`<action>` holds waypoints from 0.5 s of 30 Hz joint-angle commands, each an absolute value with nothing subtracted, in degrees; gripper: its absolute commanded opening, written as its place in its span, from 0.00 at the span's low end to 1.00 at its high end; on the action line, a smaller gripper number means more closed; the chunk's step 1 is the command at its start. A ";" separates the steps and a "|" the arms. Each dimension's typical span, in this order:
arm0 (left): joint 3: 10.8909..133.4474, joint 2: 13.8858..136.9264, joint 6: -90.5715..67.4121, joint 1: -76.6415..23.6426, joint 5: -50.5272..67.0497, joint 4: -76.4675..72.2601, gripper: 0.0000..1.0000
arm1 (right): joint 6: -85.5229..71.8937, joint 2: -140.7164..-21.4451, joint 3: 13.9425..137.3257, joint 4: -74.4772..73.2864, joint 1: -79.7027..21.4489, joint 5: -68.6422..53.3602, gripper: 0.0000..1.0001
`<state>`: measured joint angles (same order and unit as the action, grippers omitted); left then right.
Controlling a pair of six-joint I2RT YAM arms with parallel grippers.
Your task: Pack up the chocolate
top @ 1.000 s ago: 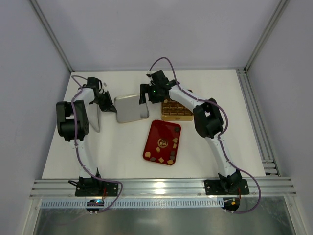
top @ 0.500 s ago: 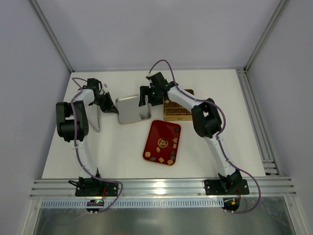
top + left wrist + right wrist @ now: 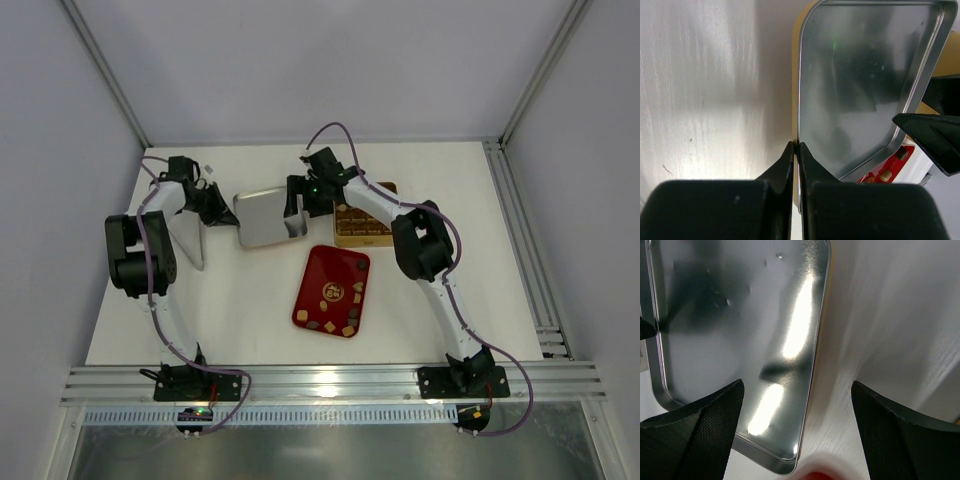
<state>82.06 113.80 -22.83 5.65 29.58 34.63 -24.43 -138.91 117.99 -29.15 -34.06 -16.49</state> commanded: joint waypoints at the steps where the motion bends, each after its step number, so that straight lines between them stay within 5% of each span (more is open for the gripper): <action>1: 81.48 110.39 -23.99 6.24 32.78 33.84 0.00 | -25.93 -139.13 120.24 -28.83 -34.19 -17.75 0.87; 15: 79.19 107.93 -25.40 6.94 36.30 31.29 0.00 | -31.46 -136.93 117.77 -23.12 -34.19 -26.71 0.87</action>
